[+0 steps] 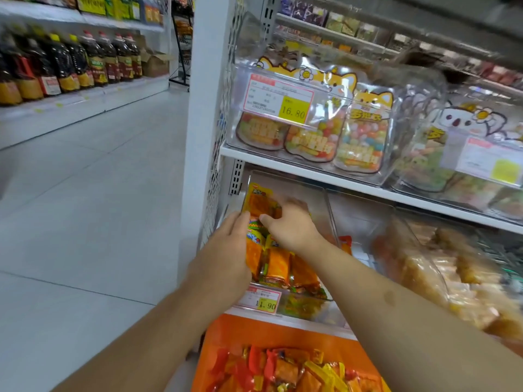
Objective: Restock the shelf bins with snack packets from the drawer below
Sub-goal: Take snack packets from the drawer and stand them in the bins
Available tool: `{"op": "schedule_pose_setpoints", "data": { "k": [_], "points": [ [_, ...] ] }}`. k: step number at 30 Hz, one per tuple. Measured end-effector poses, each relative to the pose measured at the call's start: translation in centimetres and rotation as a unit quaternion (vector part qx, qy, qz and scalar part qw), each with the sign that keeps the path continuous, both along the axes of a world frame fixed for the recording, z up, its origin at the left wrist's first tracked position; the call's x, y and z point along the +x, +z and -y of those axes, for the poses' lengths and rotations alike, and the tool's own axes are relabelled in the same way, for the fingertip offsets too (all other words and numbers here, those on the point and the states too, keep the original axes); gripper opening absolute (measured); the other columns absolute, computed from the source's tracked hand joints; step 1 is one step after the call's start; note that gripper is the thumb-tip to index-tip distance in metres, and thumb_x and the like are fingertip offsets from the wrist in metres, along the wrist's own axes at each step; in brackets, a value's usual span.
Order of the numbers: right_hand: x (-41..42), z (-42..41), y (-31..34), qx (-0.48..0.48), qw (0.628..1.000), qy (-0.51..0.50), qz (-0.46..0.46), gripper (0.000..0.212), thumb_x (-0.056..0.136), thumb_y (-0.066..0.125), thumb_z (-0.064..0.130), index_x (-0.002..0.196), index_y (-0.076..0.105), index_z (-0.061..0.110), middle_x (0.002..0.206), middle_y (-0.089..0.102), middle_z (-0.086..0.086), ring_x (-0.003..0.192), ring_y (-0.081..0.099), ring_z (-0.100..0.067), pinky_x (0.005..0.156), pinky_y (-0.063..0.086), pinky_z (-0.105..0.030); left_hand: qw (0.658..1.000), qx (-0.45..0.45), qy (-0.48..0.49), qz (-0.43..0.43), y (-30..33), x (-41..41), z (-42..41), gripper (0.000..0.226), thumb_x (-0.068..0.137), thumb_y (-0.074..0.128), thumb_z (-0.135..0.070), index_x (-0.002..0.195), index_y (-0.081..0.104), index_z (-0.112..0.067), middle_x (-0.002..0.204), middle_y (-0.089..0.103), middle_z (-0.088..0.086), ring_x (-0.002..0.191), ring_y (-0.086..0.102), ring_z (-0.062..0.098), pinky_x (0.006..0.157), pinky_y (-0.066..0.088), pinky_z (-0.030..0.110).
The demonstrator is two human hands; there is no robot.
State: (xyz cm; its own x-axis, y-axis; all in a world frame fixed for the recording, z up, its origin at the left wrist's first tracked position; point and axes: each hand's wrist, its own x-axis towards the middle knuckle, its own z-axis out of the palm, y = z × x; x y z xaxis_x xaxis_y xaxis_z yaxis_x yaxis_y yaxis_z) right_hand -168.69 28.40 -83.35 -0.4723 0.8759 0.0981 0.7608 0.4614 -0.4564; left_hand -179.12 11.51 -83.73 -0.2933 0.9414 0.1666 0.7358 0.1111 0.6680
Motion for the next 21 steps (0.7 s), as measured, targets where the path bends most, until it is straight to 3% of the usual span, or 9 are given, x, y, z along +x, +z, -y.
{"op": "schedule_pose_setpoints", "data": {
  "k": [4, 7, 12, 16, 18, 21],
  "points": [
    [3.7, 4.0, 1.8, 0.046, 0.996, 0.054, -0.056, 0.042, 0.094, 0.069, 0.033, 0.136, 0.065, 0.028, 0.14, 0.063, 0.005, 0.132, 0.054, -0.018, 0.116, 0.04, -0.034, 0.998, 0.039, 0.034, -0.023, 0.4, 0.4, 0.6, 0.057, 0.106, 0.042, -0.03, 0.16, 0.025, -0.026, 0.166, 0.023, -0.002, 0.151, 0.03, 0.022, 0.118, 0.04, 0.049],
    [7.8, 7.7, 2.9, 0.076, 0.988, 0.082, -0.111, 0.026, 0.094, 0.069, 0.021, 0.117, 0.074, 0.031, 0.133, 0.066, 0.011, 0.13, 0.054, -0.008, 0.113, 0.039, -0.027, 0.994, 0.069, 0.002, -0.079, 1.3, 2.1, 1.8, 0.053, 0.108, 0.033, -0.043, 0.156, 0.036, -0.021, 0.162, 0.031, 0.003, 0.15, 0.029, 0.023, 0.122, 0.032, 0.048],
    [15.7, 12.9, 2.3, 0.045, 0.983, 0.072, -0.164, 0.017, 0.095, 0.067, 0.013, 0.101, 0.078, 0.024, 0.111, 0.073, 0.013, 0.102, 0.068, -0.007, 0.084, 0.054, -0.027, 0.992, 0.066, -0.079, -0.074, 1.5, 8.0, 4.6, 0.049, 0.107, 0.042, -0.041, 0.152, 0.045, -0.02, 0.155, 0.04, -0.002, 0.142, 0.039, 0.017, 0.116, 0.036, 0.038],
    [22.9, 16.4, -0.1, -0.047, 0.992, 0.009, -0.118, 0.016, 0.099, 0.065, 0.012, 0.097, 0.077, 0.022, 0.1, 0.074, 0.012, 0.083, 0.065, -0.002, 0.072, 0.047, -0.014, 0.984, 0.019, -0.169, -0.057, -1.3, 13.4, 6.6, 0.041, 0.107, 0.045, -0.04, 0.141, 0.053, -0.02, 0.14, 0.05, -0.006, 0.128, 0.051, 0.015, 0.105, 0.045, 0.036],
    [26.7, 17.5, -2.6, -0.063, 0.995, -0.023, -0.07, 0.014, 0.098, 0.066, 0.015, 0.095, 0.075, 0.025, 0.094, 0.074, 0.013, 0.086, 0.066, 0.001, 0.076, 0.049, -0.017, 0.978, -0.033, -0.195, -0.068, -3.7, 15.5, 7.6, 0.043, 0.107, 0.044, -0.043, 0.143, 0.052, -0.021, 0.142, 0.049, -0.007, 0.131, 0.05, 0.014, 0.107, 0.044, 0.035],
    [31.7, 18.2, -6.6, -0.116, 0.991, -0.064, 0.022, 0.008, 0.096, 0.066, 0.016, 0.095, 0.072, 0.02, 0.095, 0.075, 0.003, 0.09, 0.068, -0.015, 0.076, 0.048, -0.029, 0.968, -0.107, -0.214, -0.07, -8.0, 17.9, 8.6, 0.042, 0.106, 0.046, -0.041, 0.142, 0.053, -0.02, 0.142, 0.051, -0.005, 0.13, 0.053, 0.016, 0.108, 0.042, 0.033]
  ]
}}
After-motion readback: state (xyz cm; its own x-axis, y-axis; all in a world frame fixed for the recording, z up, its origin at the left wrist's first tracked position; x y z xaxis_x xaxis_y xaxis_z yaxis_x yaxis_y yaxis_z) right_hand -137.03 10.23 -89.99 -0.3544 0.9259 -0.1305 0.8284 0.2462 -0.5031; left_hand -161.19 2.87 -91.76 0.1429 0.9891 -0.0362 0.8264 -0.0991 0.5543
